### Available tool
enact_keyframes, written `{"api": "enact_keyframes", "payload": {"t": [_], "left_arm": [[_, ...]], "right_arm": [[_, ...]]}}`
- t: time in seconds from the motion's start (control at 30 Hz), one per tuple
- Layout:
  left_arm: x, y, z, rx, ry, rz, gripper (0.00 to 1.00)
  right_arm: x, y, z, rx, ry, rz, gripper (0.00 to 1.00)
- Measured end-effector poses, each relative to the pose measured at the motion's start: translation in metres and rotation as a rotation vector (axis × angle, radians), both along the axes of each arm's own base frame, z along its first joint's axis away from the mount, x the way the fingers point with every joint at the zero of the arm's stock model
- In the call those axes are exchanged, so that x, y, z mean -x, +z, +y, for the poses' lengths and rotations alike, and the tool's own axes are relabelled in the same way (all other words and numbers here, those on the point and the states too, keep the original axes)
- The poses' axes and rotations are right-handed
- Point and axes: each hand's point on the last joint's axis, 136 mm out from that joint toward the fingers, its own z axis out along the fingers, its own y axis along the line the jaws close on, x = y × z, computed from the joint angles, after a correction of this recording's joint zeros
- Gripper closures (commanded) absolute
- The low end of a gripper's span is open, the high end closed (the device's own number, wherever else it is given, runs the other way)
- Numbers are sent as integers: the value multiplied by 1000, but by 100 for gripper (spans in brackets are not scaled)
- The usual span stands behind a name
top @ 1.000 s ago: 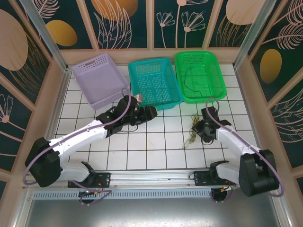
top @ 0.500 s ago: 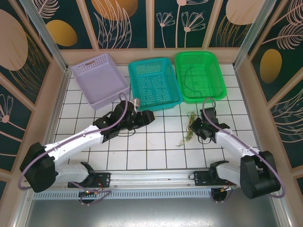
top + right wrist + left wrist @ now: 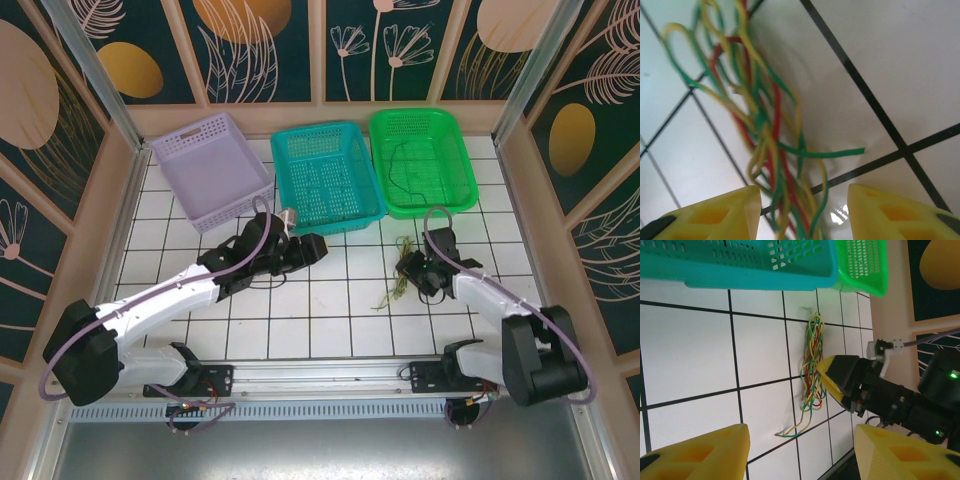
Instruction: Untangle the cables
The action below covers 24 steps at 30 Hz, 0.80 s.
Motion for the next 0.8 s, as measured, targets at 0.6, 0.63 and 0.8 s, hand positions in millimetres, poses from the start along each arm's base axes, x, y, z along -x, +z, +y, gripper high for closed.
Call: {"api": "enact_keyframes", "payload": {"t": [0.6, 0.63, 0.8], "left_arm": [[-6, 20, -21, 40, -73, -43, 51], [-8, 24, -25, 54, -82, -54, 53], [-11, 40, -40, 124, -129, -94, 64]], "right_arm": [[24, 135, 86, -183, 426, -530, 100], [26, 135, 88, -189, 448, -531, 100], [36, 120, 102, -217, 557, -474, 100]]}}
